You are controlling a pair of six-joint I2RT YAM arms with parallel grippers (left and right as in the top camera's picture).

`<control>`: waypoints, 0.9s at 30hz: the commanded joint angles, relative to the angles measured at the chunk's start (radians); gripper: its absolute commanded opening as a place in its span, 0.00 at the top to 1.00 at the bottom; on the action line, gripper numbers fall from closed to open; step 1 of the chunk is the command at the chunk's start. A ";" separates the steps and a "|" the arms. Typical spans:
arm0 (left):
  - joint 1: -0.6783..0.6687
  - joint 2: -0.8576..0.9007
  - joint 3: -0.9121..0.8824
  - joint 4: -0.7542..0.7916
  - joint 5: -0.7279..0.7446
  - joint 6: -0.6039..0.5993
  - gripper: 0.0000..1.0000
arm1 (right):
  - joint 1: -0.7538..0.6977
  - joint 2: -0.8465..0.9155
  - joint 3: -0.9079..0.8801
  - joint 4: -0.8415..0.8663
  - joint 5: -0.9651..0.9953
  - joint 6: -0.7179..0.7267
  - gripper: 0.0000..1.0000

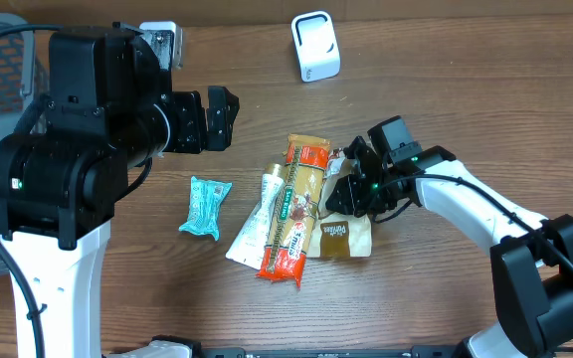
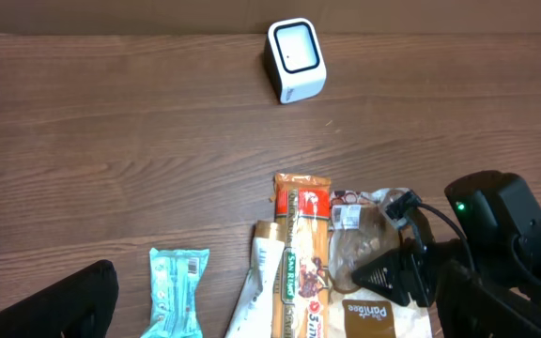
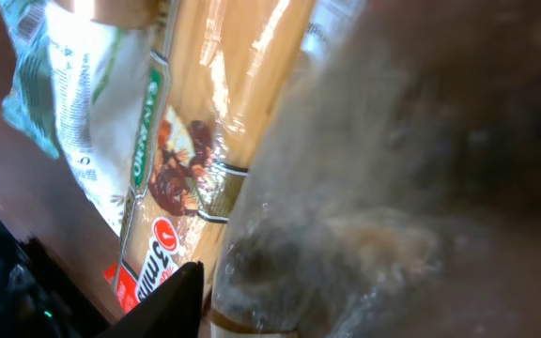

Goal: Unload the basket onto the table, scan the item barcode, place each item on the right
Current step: 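Carry the held bag toward the white scanner with the right gripper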

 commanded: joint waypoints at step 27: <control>-0.001 0.003 0.006 0.004 0.007 0.023 0.00 | -0.193 -0.237 0.133 -0.138 -0.650 -0.473 0.96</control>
